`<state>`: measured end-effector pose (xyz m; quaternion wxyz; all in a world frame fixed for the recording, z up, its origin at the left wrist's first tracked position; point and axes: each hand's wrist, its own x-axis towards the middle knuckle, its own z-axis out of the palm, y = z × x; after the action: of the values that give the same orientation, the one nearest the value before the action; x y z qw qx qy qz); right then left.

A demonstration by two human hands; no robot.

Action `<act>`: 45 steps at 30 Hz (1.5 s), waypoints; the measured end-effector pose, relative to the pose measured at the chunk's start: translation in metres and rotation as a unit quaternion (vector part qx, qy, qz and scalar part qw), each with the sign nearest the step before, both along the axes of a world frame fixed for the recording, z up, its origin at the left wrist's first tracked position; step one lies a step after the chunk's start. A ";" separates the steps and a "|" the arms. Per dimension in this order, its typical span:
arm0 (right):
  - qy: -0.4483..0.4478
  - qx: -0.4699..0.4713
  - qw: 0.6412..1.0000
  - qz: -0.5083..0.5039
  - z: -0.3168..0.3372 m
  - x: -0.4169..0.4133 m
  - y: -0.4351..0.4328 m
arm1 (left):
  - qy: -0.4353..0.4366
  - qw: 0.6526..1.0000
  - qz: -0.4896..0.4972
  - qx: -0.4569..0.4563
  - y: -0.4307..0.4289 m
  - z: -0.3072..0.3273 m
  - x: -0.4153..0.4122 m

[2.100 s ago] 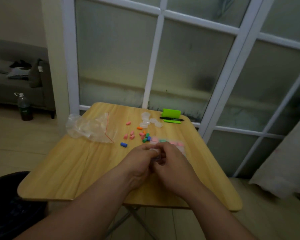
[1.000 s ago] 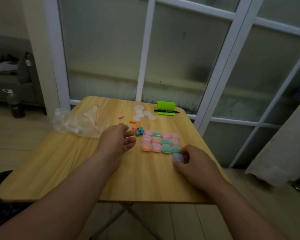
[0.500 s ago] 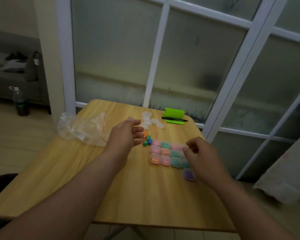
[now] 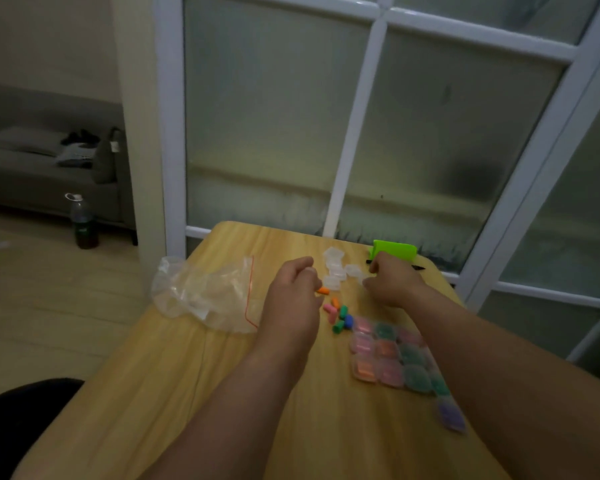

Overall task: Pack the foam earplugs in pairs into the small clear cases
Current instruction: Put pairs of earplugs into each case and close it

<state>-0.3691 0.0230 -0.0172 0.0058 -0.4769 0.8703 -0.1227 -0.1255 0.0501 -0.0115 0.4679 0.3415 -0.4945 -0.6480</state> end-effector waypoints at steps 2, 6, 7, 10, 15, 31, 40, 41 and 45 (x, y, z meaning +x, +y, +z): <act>-0.002 0.010 1.000 -0.001 -0.006 -0.001 -0.008 | 0.001 1.000 -0.005 -0.003 -0.002 -0.001 0.000; -0.005 -0.008 1.000 -0.017 -0.015 -0.004 -0.013 | -0.003 1.000 -0.028 -0.004 0.004 0.000 0.007; -0.009 -0.014 1.000 -0.016 -0.016 -0.004 -0.012 | -0.007 0.999 -0.034 -0.003 0.004 0.001 0.008; -0.026 -0.040 0.999 -0.003 -0.008 0.005 0.003 | -0.023 0.999 -0.049 -0.007 0.008 0.003 0.014; -0.114 -0.187 0.973 0.073 0.025 0.062 0.059 | -0.064 0.994 -0.089 0.003 0.019 0.006 0.021; -0.263 -0.255 0.902 0.229 0.025 0.192 0.181 | 0.004 0.970 -0.242 0.027 0.059 0.012 0.103; -0.422 -0.226 0.871 0.113 0.007 0.189 0.168 | -0.104 0.969 -0.222 -0.029 0.055 0.002 0.107; -0.426 -0.217 0.871 0.113 0.007 0.188 0.167 | -0.109 0.967 -0.227 -0.032 0.055 0.001 0.107; -0.438 -0.199 0.869 0.113 0.005 0.185 0.163 | -0.117 0.964 -0.236 -0.033 0.053 -0.001 0.105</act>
<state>-0.1838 0.1859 -0.0120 0.3056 -0.4606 0.6755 -0.4881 -0.0207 0.1028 -0.0129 0.2513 0.2732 -0.6333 -0.6791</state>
